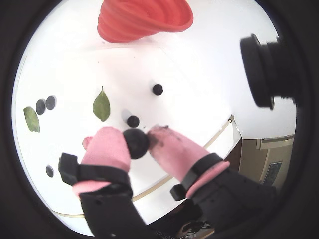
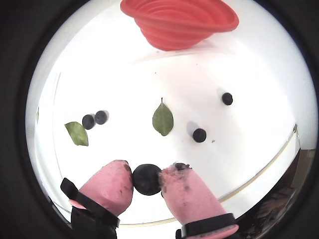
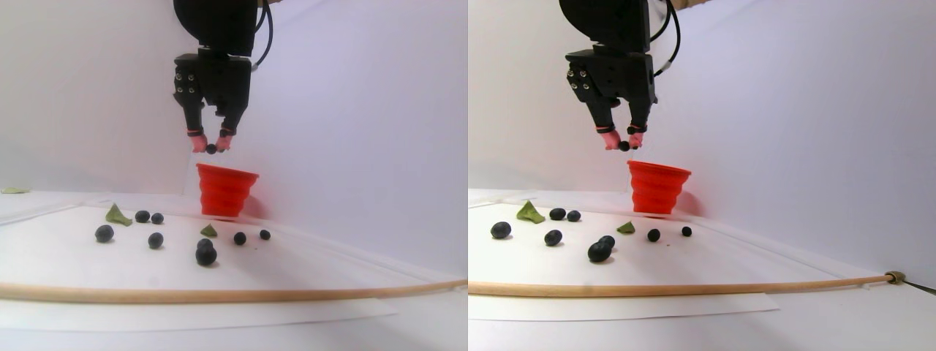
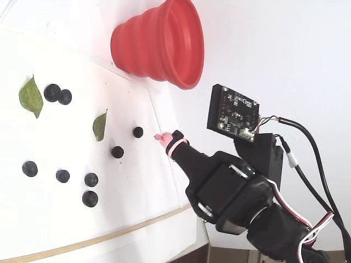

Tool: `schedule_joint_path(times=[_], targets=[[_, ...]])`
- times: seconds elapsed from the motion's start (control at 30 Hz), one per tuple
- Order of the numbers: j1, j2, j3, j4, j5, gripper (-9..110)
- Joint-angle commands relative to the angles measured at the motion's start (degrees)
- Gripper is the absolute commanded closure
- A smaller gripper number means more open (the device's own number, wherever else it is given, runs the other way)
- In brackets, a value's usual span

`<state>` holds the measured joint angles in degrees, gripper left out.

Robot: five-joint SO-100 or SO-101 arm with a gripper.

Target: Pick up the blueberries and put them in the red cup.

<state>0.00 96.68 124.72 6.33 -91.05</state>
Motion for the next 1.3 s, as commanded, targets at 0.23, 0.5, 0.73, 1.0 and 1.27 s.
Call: schedule_joint_path(times=[0.23,0.5,0.73,1.0,1.27], targets=[[2.72,1.58,-11.43,-2.29,-1.05,92],[4.13,-1.85,-16.35,-2.29,-1.32,92],[5.1,-5.36,-20.3,-2.46,-1.14,92],[6.06,-9.32,-25.66,-2.9,-1.58,92],[6.59,-13.8,-31.46,-2.9,-1.41,92]])
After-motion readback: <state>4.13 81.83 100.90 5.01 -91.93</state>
